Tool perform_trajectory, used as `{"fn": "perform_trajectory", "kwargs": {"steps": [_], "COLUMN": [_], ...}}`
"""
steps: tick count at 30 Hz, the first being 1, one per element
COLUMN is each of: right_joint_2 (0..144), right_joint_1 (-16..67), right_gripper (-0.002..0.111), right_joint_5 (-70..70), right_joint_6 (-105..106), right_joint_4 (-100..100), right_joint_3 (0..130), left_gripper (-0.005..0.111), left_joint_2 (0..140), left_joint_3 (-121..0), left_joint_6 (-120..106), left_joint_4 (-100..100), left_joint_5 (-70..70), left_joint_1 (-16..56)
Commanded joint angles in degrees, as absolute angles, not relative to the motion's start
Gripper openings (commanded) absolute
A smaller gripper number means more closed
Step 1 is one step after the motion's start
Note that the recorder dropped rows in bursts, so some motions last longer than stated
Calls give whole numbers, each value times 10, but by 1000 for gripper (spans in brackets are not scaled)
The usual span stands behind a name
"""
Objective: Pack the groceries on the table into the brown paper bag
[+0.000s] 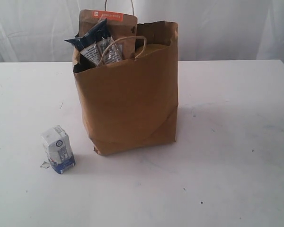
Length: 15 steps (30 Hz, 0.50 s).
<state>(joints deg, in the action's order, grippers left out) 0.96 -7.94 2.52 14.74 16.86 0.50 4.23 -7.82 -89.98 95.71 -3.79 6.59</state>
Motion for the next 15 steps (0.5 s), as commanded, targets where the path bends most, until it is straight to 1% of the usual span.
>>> {"fn": "perform_trajectory", "kwargs": {"steps": [1, 9, 15], "right_joint_2": [8, 13, 12], "right_joint_1": [-80, -79, -79], "right_gripper": [0, 0, 0], "right_joint_5": [-215, -205, -196], "right_joint_6": [21, 0, -79], "right_joint_4": [92, 59, -13], "right_joint_3": [0, 0, 0], "left_gripper": [0, 0, 0], "left_joint_2": [39, 39, 39], "left_joint_3": [-80, -80, -80], "left_joint_6": [-899, -899, -899], "left_joint_4": [965, 965, 965], "left_joint_5": [-42, -42, -42], "left_joint_1": [64, 64, 64]}}
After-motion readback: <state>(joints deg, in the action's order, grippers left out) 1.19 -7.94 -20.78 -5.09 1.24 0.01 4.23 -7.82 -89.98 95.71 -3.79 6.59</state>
